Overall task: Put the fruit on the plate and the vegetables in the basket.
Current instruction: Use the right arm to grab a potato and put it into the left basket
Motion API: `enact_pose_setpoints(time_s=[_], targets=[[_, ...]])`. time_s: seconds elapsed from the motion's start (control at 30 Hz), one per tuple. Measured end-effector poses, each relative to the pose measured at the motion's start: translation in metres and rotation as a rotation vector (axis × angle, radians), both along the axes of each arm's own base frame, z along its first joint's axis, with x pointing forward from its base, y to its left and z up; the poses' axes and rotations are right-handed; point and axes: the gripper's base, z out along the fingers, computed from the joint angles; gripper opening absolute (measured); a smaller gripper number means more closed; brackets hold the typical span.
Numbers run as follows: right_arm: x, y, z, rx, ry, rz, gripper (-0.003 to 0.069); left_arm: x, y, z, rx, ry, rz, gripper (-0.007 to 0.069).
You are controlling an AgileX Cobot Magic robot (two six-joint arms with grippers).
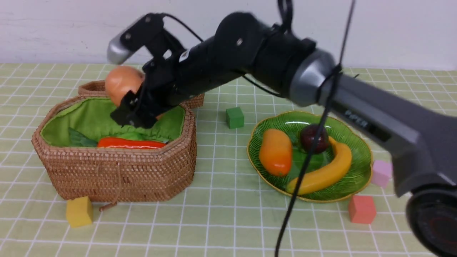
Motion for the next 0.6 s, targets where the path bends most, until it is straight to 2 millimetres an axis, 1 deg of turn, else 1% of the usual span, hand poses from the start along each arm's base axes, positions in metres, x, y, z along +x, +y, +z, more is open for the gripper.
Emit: enact_pose_setpoints(time_s=[0.1,0.13,0.2,0.3,0.4,0.5,0.6], targets=[[0.006,0.005,-0.011,0.009,-0.028,-0.019,0.0588,0.000,0.000,0.000,0.002,0.001,0.001,-0.0010],[0.007,0.005,-0.011,0.015,-0.031,-0.026,0.0601,0.000,0.000,0.000,0.002,0.002,0.001,-0.0010],[0.008,0.005,-0.011,0.022,-0.039,-0.035,0.0655,0.000,0.000,-0.001,0.004,0.006,0.000,-0.0010],[0.009,0.005,-0.010,0.026,-0.044,-0.038,0.0681,0.000,0.000,-0.001,0.006,0.007,0.001,-0.0010],[0.008,0.005,-0.010,0.022,-0.040,-0.032,0.0677,0.000,0.000,-0.001,0.007,0.007,0.001,-0.0010],[0.004,0.004,-0.008,-0.001,-0.024,-0.009,0.0652,0.000,0.000,-0.001,0.008,0.010,0.001,-0.0010],[-0.004,-0.001,0.003,-0.031,-0.001,0.024,0.0605,0.000,0.000,-0.001,0.008,0.012,0.001,-0.0010]])
